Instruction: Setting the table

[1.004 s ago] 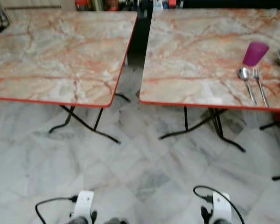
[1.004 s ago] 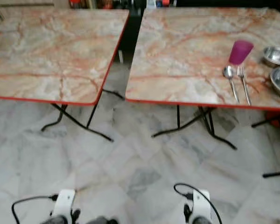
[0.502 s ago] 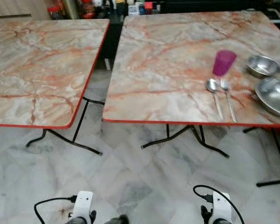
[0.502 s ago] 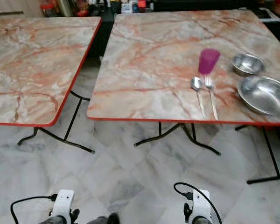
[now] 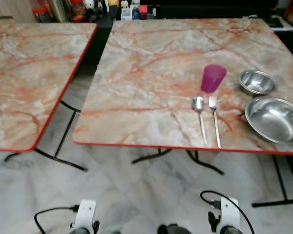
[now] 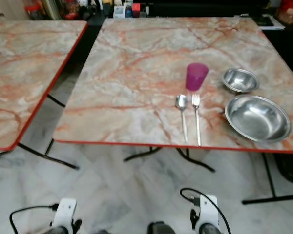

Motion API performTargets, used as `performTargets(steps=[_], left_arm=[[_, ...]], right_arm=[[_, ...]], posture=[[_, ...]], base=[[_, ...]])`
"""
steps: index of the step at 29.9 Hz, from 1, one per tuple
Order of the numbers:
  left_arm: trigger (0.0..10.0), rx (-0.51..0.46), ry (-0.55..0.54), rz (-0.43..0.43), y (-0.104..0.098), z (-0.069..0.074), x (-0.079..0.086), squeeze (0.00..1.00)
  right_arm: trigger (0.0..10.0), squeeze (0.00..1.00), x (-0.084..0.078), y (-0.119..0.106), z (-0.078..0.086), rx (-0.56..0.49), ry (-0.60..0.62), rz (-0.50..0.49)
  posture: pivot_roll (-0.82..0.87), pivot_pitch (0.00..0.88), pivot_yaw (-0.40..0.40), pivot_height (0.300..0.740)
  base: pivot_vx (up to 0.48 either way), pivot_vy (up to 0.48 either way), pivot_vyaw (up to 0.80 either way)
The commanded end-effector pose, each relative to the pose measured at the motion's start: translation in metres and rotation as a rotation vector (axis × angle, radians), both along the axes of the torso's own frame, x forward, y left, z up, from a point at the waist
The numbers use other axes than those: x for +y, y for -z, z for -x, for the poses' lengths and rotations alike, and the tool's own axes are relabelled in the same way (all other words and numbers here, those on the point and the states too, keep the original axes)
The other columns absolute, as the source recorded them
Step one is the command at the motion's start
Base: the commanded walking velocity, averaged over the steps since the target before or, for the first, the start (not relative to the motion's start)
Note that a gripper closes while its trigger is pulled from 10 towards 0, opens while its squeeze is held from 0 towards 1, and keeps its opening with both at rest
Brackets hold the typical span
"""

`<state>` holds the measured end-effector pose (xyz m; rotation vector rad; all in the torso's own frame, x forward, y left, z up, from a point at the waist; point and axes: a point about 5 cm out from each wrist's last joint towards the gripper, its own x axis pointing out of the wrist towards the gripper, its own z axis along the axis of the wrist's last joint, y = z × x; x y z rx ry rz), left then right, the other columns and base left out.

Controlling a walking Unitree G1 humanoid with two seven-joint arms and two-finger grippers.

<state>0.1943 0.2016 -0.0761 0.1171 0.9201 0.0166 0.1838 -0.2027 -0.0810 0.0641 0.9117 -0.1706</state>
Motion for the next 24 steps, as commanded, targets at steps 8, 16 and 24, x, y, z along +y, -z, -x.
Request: performTargets(steps=[8,16,24], left_arm=[[10.0,0.038,0.004,-0.020,0.0039,0.0079,0.0031,0.00],[10.0,0.038,0.004,-0.025,0.0030,0.0066,0.0051,0.00],[10.0,0.038,0.006,-0.032,0.0020,0.0050,0.0069,0.00]], right_arm=[[10.0,0.00,-0.0007,0.0039,0.0079,0.029,0.015,-0.005],[10.0,0.00,-0.0001,0.0039,0.0080,0.024,0.032,0.002],[10.0,0.00,0.0007,0.0037,0.0074,0.019,0.044,0.003]], posture=[[-0.09,0.197,0.028,0.740],[-0.10,0.201,0.039,0.740],[-0.11,0.206,0.047,0.740]], base=[[0.000,-0.413,0.00],[0.000,0.000,0.00],[0.000,0.000,0.00]])
